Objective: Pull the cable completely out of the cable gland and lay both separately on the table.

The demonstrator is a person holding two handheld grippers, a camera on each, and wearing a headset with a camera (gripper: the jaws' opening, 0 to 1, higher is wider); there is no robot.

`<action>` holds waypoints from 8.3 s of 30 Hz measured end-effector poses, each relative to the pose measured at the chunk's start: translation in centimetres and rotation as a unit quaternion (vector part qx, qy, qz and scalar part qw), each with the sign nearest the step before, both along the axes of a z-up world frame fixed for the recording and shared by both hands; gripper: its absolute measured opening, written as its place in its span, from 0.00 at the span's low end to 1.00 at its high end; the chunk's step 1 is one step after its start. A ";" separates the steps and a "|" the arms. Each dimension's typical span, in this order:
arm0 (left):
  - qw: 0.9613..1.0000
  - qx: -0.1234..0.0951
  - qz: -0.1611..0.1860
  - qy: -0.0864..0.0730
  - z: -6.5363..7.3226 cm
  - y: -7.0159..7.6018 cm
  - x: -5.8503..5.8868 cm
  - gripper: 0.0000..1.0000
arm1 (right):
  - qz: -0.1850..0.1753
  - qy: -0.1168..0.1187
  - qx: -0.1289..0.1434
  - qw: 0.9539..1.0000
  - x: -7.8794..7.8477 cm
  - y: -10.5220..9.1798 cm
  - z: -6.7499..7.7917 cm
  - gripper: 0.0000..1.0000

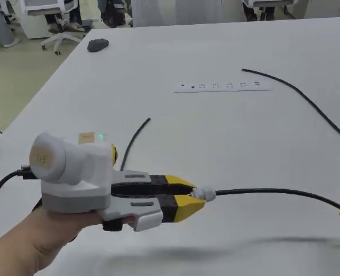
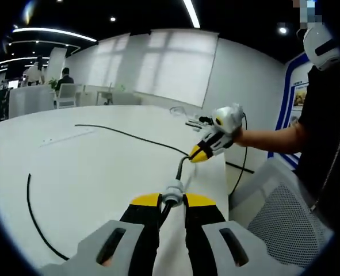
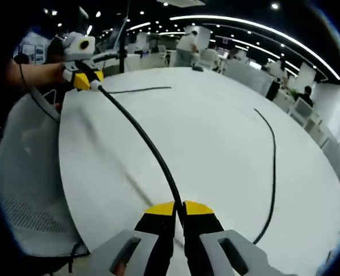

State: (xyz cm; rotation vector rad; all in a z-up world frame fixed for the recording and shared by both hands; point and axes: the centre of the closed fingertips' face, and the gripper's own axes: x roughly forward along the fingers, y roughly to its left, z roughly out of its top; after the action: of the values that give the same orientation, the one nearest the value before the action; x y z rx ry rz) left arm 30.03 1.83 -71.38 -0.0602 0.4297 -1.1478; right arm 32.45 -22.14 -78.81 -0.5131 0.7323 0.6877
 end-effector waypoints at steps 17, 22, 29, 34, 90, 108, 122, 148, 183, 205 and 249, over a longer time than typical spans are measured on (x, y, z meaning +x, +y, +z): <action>1.000 0.012 0.004 -0.009 0.0 -0.2 1.0 0.14 | -0.041 0.059 0.132 0.989 -0.8 1.5 1.6 0.08; 0.999 0.027 -0.013 -0.021 -0.1 -1.5 0.7 0.14 | 0.057 0.012 0.215 0.975 -0.6 9.0 7.4 0.20; 0.998 0.036 -0.045 -0.037 -0.1 -3.6 -0.1 0.14 | 0.235 0.007 0.117 0.965 -3.1 17.9 7.5 0.20; 0.997 0.044 -0.051 -0.045 -0.1 -3.6 -0.3 0.14 | 0.272 -0.018 0.071 0.960 -2.8 18.9 6.0 0.04; 0.992 0.081 -0.026 -0.090 0.3 -0.6 -0.1 0.14 | 0.263 -0.023 0.046 0.964 -2.8 19.3 6.4 0.12; 0.988 0.095 -0.055 -0.108 1.1 -1.7 -1.2 0.14 | 0.306 -0.025 0.056 0.950 -3.7 21.8 6.3 0.00; 0.991 0.092 0.007 -0.098 1.1 3.0 -0.3 0.14 | 0.210 0.003 0.042 0.977 -1.8 14.5 3.4 0.00; 0.992 0.105 0.002 -0.076 -0.2 2.5 -0.8 0.14 | 0.325 -0.013 0.070 0.943 -2.8 25.3 6.0 0.12; 0.969 0.114 0.189 -0.107 0.7 16.3 -0.2 0.14 | 0.318 -0.033 0.195 0.927 2.8 33.1 9.6 0.00; 0.932 0.144 0.328 -0.057 -7.8 22.8 4.4 0.14 | 0.204 0.024 0.260 0.943 7.9 46.2 -0.6 0.00; 0.940 0.151 0.307 0.006 -9.4 20.8 3.1 1.00 | 0.179 0.015 0.160 0.971 8.3 37.3 -1.8 0.97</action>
State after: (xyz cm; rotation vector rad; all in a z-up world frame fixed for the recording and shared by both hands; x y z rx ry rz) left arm 33.13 22.64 -80.77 0.0638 0.5458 -0.4596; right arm 40.79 15.12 -80.61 -0.3390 0.5446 1.1314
